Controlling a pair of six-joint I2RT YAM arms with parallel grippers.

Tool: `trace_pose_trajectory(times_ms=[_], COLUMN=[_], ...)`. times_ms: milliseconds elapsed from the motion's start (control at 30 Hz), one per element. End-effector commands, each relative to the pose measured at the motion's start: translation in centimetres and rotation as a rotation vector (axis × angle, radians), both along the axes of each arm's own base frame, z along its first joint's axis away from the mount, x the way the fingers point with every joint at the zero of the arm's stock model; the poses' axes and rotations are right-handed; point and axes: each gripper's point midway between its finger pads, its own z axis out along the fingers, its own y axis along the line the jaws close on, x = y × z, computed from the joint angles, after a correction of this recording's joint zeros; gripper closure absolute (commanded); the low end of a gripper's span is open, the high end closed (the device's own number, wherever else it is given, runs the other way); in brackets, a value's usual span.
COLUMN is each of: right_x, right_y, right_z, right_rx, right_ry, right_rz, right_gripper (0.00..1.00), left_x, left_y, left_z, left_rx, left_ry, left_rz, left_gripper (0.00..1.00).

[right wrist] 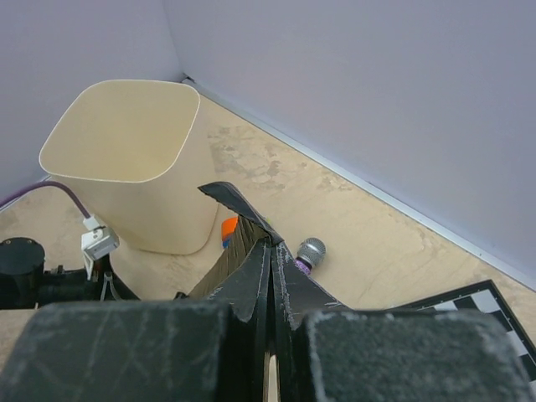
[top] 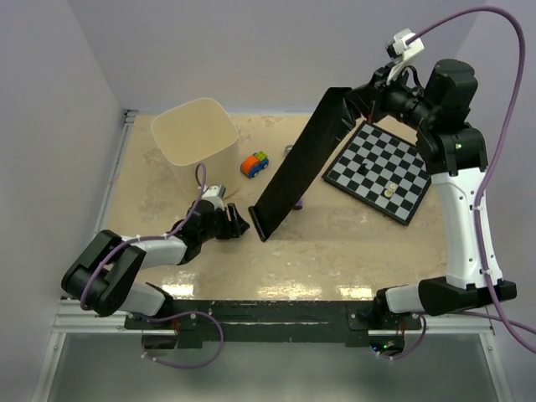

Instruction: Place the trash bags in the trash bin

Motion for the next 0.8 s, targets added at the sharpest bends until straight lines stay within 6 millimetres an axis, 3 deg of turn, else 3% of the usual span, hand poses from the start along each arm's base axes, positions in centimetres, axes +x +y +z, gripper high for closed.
trace_pose_trajectory(times_ms=[0,167,367,600,767], right_x=[-1.7,-1.5,-2.3,-2.5,-2.1], right_y=[-0.3,-0.4,0.3,0.2,-0.3], right_z=[4.0,3.9,5.7,6.4,5.5], right_rx=[0.031,0.033,0.066,0.071,0.058], right_ry=[-0.11,-0.106,-0.134,-0.149,-0.133], right_rz=[0.008,0.005,0.058,0.061,0.038], right_gripper=[1.0,1.0,1.0,1.0,1.0], left_x=[0.1,0.3,0.7,1.1,1.3], left_y=[0.1,-0.1,-0.6,-1.3,-1.8], left_z=[-0.6,-0.7,-0.6,-0.5,-0.6], left_rx=[0.011,0.013,0.011,0.009,0.006], left_ry=[0.025,0.025,0.021,0.015,0.017], left_rz=[0.017,0.018,0.011,-0.007,-0.016], left_gripper=[0.38,0.38,0.39,0.39,0.39])
